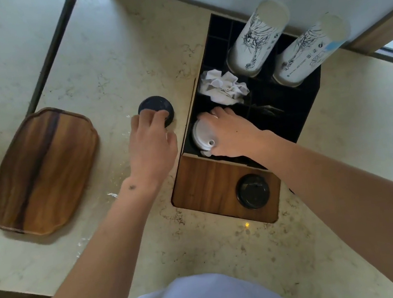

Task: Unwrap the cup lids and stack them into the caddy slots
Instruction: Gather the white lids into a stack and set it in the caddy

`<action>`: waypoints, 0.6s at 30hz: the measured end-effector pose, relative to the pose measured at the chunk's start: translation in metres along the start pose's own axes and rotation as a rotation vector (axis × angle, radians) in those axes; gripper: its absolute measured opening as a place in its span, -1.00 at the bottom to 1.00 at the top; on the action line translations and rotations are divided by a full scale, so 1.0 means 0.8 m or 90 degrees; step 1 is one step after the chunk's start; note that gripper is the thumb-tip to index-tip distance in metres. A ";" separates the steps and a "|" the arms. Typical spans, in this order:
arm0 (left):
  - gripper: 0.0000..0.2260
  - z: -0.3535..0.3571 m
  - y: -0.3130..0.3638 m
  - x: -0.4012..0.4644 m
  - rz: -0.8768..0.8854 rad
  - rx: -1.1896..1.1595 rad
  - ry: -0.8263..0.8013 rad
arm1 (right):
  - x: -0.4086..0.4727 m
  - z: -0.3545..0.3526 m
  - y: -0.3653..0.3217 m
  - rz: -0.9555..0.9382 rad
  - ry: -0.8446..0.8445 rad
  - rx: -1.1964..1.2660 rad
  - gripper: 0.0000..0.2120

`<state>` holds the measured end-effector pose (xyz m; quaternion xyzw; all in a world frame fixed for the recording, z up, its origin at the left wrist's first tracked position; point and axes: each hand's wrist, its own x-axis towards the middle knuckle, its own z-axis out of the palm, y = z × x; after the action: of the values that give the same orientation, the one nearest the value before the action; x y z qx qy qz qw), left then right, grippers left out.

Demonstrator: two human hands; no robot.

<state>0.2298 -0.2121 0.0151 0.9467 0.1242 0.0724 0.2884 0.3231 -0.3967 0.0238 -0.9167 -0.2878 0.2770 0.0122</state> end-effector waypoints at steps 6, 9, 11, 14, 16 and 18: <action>-0.73 0.009 0.010 0.000 0.015 -0.113 -0.066 | -0.002 0.008 0.001 0.014 0.015 0.015 -0.07; -0.65 0.030 0.022 -0.017 0.002 -0.121 -0.126 | 0.002 0.012 0.001 0.040 -0.002 0.046 -0.08; -0.67 0.039 0.026 -0.019 -0.001 -0.111 -0.111 | 0.004 0.012 0.002 0.049 -0.013 0.059 -0.06; -0.64 0.041 0.027 -0.015 0.000 -0.097 -0.104 | 0.006 0.011 0.002 0.054 -0.021 0.053 -0.04; -0.64 0.040 0.025 -0.014 0.011 -0.092 -0.100 | 0.008 0.010 0.002 0.058 -0.027 0.052 -0.04; -0.63 0.038 0.023 -0.015 0.018 -0.087 -0.096 | 0.009 0.010 0.001 0.062 -0.037 0.051 -0.05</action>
<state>0.2279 -0.2463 -0.0009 0.9292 0.0837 0.0133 0.3598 0.3245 -0.3944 0.0135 -0.9200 -0.2318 0.3149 0.0269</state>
